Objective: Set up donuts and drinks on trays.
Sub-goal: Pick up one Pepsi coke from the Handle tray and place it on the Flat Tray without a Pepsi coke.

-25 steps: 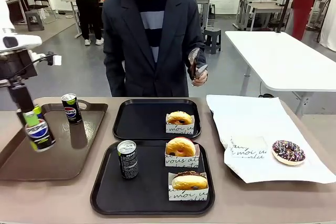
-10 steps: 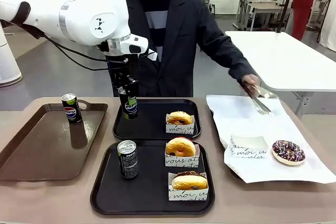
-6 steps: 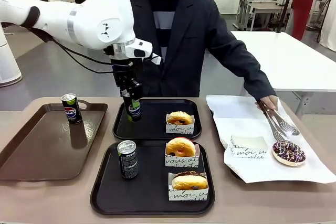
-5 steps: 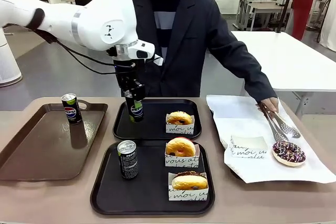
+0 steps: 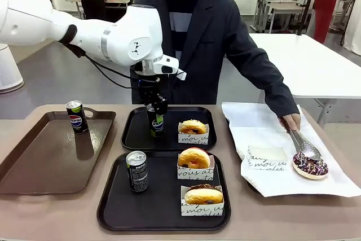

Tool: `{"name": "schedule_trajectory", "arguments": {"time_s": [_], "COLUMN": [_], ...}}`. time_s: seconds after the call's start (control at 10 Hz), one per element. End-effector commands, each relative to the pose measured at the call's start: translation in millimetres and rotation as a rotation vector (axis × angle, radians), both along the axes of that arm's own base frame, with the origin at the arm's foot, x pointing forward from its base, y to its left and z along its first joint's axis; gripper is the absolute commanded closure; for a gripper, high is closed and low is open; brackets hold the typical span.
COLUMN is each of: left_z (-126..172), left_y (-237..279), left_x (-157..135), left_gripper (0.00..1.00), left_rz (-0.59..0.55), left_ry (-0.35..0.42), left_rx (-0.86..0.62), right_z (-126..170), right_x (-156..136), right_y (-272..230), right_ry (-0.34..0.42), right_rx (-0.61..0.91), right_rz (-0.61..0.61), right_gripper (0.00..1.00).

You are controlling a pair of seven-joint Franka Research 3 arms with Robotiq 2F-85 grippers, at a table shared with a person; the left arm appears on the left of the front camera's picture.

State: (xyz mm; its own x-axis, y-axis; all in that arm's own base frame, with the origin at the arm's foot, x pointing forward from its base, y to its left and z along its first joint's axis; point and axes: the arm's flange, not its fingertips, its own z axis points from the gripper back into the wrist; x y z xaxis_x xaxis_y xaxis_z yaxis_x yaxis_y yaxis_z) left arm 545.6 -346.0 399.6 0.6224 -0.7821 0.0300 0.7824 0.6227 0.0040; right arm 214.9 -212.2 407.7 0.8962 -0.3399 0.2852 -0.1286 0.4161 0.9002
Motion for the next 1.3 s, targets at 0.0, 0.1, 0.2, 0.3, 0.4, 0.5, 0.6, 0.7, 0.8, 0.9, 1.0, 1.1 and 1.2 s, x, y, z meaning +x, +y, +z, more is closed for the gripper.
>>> {"name": "schedule_trajectory", "arguments": {"time_s": [0.0,0.1,0.2,0.3,0.4,0.5,0.6,0.7,0.8,0.9,1.0,1.1,1.2], "left_z": [5,3,-1,0,5,14,21,33,47,63,77,90,96], "left_y": [-4,-4,-2,0,1,3,5,8,14,24,38,55,70], "left_x": [3,2,2,1,0,0,-3,-8,-18,-30,-41,-58,-72], "left_gripper": [0.41,0.41,0.41,0.01,0.00,0.00,0.00,0.09,0.00,0.00,0.00,0.00,0.00], "left_rz": [0.025,0.024,0.022,0.028,0.025,0.022,0.029,0.033,0.035,0.033,0.042,0.030,0.036], "left_ry": [-0.007,-0.002,0.004,0.010,0.001,-0.009,-0.017,-0.035,-0.066,-0.101,-0.125,-0.134,-0.138], "left_rx": [0.027,0.039,0.048,0.043,0.033,0.023,0.011,0.007,0.012,0.008,0.005,-0.006,-0.020], "right_z": [1,1,1,1,1,1,1,1,1,1,1,1,1], "right_x": [3,3,3,3,3,3,3,3,3,3,3,3,3], "right_y": [0,0,0,0,0,0,0,0,0,0,0,0,0], "right_ry": [-0.033,-0.033,-0.033,-0.033,-0.033,-0.033,-0.033,-0.033,-0.033,-0.033,-0.033,-0.033,-0.033], "right_rx": [0.019,0.019,0.019,0.019,0.019,0.019,0.019,0.019,0.019,0.019,0.019,0.019,0.019], "right_rz": [-0.004,-0.004,-0.004,-0.004,-0.004,-0.004,-0.004,-0.004,-0.004,-0.004,-0.004,-0.004,-0.004], "right_gripper": [0.00,0.00,0.00,0.00,0.00,0.00,0.00,0.00,0.00,0.00,0.00,0.00,0.00]}}
